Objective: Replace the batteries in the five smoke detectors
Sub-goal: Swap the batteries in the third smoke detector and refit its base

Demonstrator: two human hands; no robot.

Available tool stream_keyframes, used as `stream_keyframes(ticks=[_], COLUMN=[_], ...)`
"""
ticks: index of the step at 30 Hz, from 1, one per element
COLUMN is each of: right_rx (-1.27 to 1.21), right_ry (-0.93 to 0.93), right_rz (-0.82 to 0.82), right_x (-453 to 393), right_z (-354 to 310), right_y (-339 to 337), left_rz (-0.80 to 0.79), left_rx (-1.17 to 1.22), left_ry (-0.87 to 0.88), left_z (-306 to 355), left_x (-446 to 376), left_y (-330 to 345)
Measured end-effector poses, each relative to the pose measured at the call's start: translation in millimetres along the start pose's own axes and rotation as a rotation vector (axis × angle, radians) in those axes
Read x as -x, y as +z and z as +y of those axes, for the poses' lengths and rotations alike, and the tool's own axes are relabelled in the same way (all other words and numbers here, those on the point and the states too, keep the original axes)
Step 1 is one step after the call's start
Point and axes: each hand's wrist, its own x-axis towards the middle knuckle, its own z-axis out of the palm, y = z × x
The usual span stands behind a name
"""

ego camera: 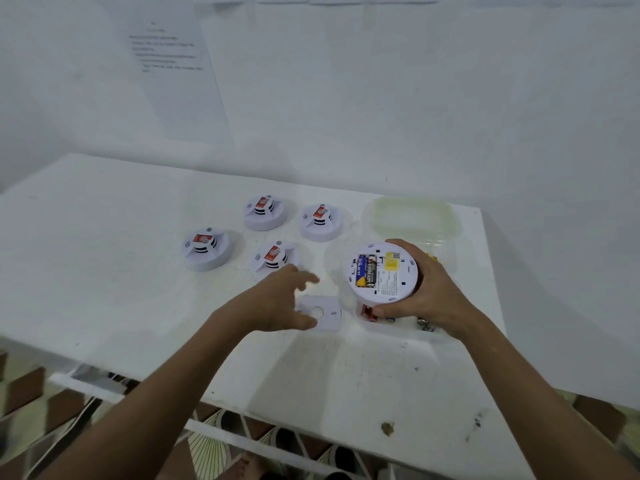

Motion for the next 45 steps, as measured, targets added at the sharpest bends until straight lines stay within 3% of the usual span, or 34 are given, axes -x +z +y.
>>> stream_keyframes(ticks=[6,14,27,35,45], right_rx=[0.004,0.016,0.028,0.025,-0.019], right_ry=[-0.005,-0.018,-0.034,-0.087,-0.075], right_rz=[-0.026,-0.039,-0.095,-0.155,-0.14], right_x=[5.1,8.5,-4.1,-21.1,-48.7], right_z=[-5.9,-6.9,-11.3,-29.0,-44.2], right_y=[-3.5,-1.8,10.5,41.0,79.5], left_rz=[-0.068,0.029,0.516,0.417,0.335], left_rx=[-0.167,-0.188,-0.022,0.068,0.037], left_ry=[-0.121,-0.102,0.034,0.167,0.127], left_z=[-14.8,-22.9,15.0,40.7,-4.2], left_x=[-4.0,8.4,40.9,38.0,33.6], left_y=[19.1,20.6,-44.1,-43.1,-69.7])
